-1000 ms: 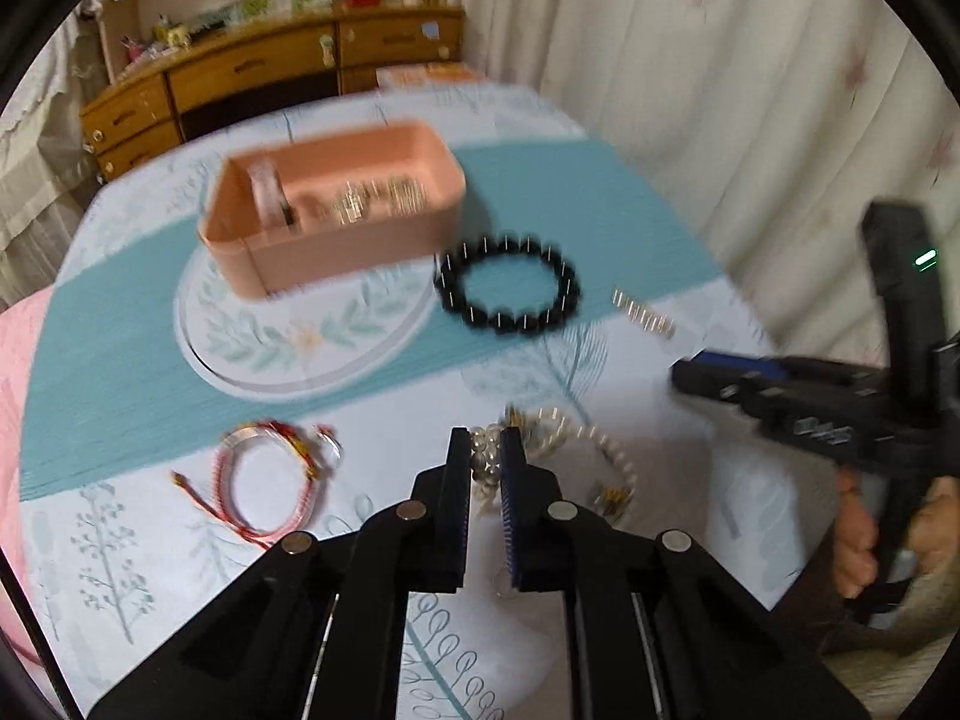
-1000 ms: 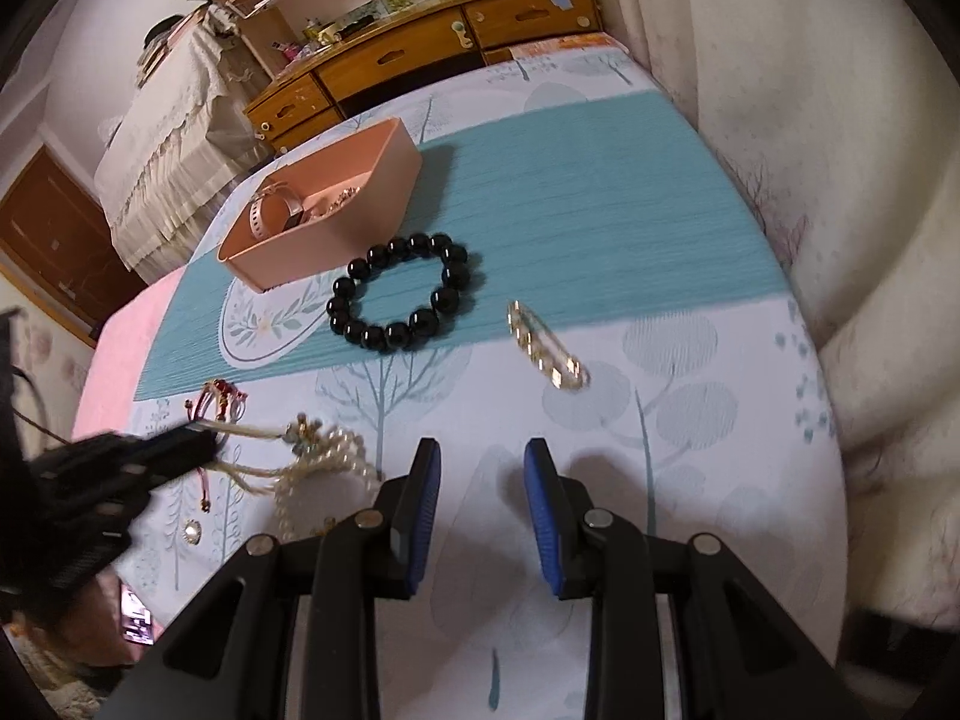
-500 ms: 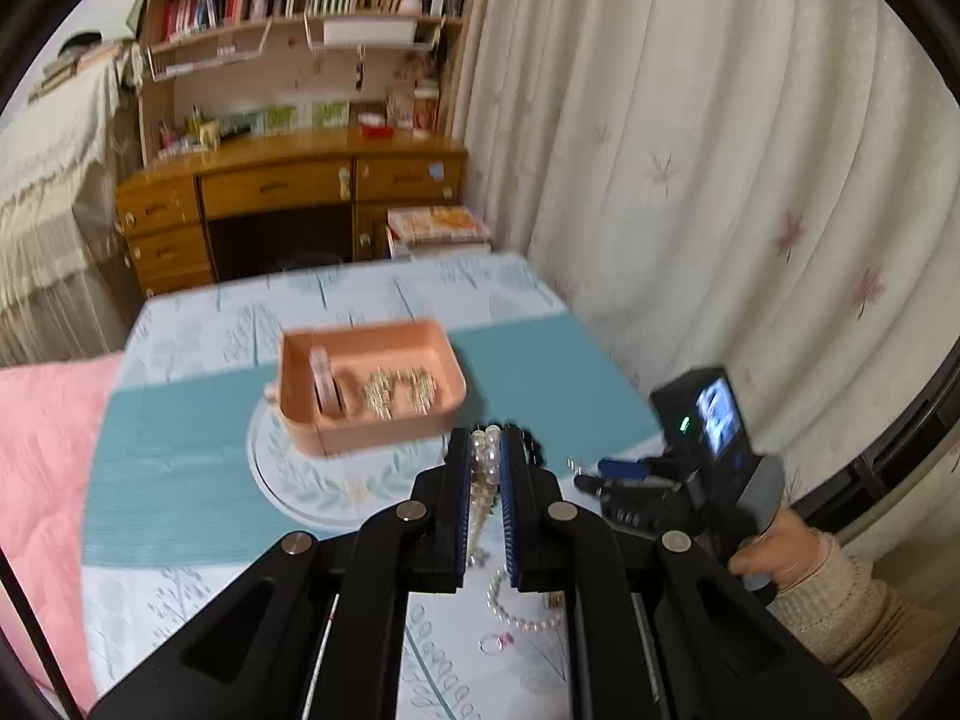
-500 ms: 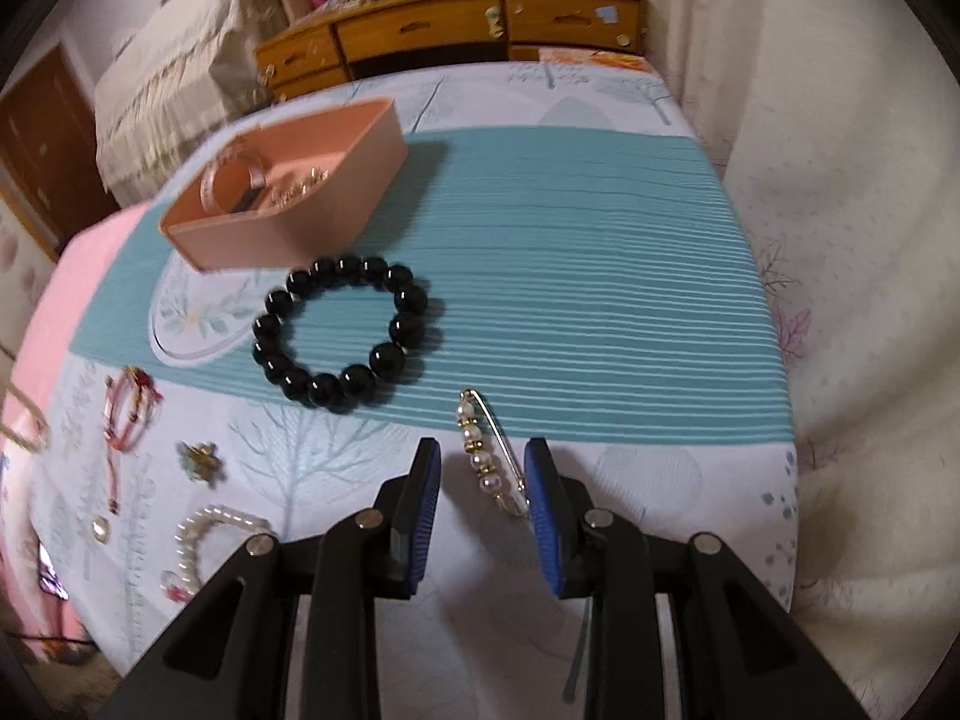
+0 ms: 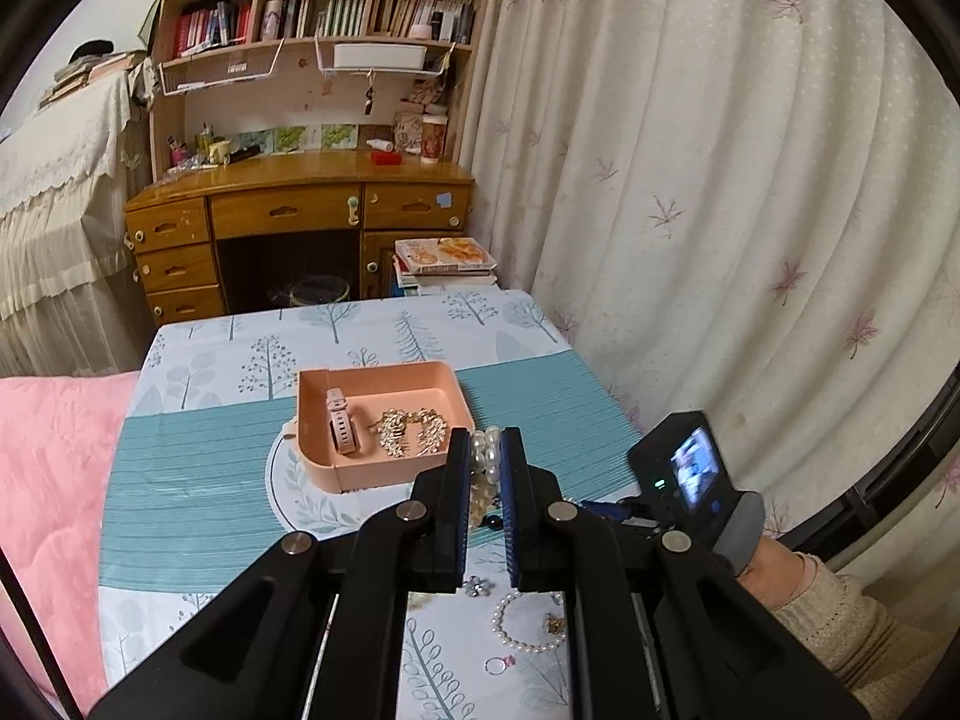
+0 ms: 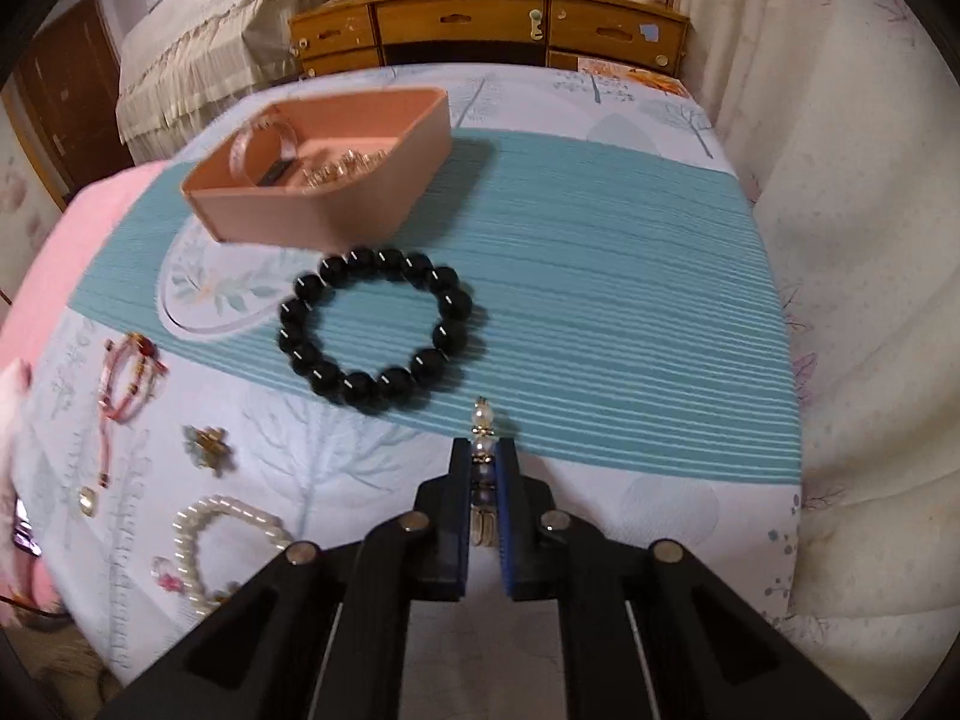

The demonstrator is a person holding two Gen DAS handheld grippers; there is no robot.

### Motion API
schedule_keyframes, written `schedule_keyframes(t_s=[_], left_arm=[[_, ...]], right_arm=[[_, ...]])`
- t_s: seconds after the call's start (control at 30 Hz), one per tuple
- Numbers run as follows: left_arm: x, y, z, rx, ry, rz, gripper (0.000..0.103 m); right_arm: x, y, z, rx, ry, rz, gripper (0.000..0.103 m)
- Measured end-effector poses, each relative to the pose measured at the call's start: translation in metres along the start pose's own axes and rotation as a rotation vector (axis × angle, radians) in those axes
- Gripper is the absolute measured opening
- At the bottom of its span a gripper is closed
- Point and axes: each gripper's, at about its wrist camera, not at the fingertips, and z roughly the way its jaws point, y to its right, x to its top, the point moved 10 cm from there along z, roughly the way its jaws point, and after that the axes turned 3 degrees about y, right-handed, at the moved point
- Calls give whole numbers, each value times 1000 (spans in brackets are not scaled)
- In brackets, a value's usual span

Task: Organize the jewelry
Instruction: 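Carry both held items over the peach tray and release them inside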

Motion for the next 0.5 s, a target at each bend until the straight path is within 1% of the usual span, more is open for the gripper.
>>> schedule_keyframes(t_s=[0.17,0.3,0.43,0.5], left_arm=[[6,-12,2,45,5,9,7],[17,-22,6,90,18,23,7],[33,-33,12,132,38,27,7],[42,-41,21,151,49,24,7]], right_arm=[[32,-15,-31,97,64,43,7],[73,-32,-62,176,137,64,7],[108,-49,-76,207,191,68,7],[127,-57,-74,221,209,88,7]])
